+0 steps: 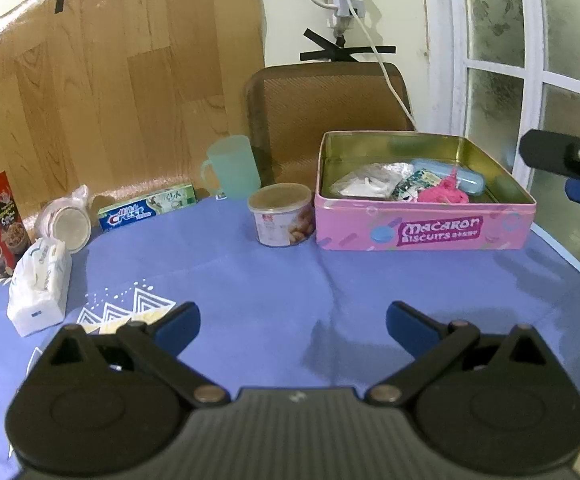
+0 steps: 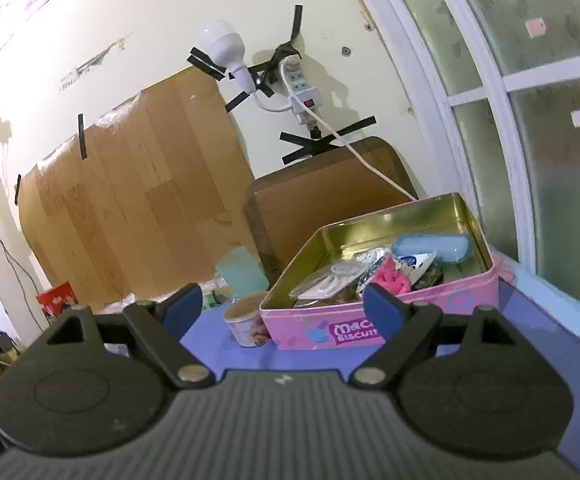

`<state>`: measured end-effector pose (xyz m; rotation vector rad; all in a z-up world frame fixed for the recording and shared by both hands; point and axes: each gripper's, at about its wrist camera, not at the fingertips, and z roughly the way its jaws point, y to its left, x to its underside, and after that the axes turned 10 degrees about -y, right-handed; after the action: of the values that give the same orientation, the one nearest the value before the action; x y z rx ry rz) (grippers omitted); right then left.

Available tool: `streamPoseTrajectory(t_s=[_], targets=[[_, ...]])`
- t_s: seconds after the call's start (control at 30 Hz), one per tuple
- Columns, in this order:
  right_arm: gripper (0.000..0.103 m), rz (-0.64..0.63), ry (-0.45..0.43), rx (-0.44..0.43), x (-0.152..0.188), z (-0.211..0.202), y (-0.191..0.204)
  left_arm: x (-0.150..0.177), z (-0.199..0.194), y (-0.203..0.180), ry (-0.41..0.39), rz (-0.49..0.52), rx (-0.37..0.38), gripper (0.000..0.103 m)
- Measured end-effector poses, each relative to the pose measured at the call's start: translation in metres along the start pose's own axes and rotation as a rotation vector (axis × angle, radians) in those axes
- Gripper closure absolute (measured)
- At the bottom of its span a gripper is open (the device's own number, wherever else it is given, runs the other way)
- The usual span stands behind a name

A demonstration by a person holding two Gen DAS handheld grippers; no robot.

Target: Organize soft objects

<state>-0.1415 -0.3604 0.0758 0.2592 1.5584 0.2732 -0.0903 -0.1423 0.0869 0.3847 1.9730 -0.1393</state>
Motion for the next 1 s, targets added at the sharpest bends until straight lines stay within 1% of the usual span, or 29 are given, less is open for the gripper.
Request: streamPoseTrajectory(t_s=[0.2, 0.3, 0.43, 0.53, 0.67, 0.83, 0.93, 1.0], targets=[[0.012, -0.025, -0.004, -0.001, 0.002, 0.002, 0.003, -0.001, -0.004, 0.0, 0.001, -0.002, 0.004, 0.0], [0.012, -0.027, 0.004, 0.001, 0.002, 0.004, 0.003, -0.001, -0.005, 0.002, -0.011, -0.011, -0.005, 0.0], [0.012, -0.038, 0.008, 0.004, 0.002, 0.008, 0.007, -0.001, -0.006, 0.009, -0.016, -0.024, -0.016, 0.0], [0.011, -0.046, -0.009, 0.001, 0.004, 0.01, 0.008, 0.0, -0.006, 0.016, -0.016, -0.035, -0.016, 0.0], [0.008, -0.053, -0.037, 0.031, 0.016, 0.019, 0.009, 0.007, -0.007, 0.024, 0.0, -0.033, -0.046, 0.0], [0.008, 0.022, 0.007, 0.018, 0.024, 0.037, 0.009, 0.015, -0.016, 0.041, -0.011, -0.061, -0.109, 0.0], [0.006, 0.005, -0.017, 0.008, 0.024, 0.037, 0.014, 0.015, -0.017, 0.05, -0.006, -0.091, -0.111, 0.0], [0.005, -0.005, -0.016, -0.003, 0.025, 0.037, 0.016, 0.015, -0.018, 0.052, -0.008, -0.103, -0.111, 0.0]])
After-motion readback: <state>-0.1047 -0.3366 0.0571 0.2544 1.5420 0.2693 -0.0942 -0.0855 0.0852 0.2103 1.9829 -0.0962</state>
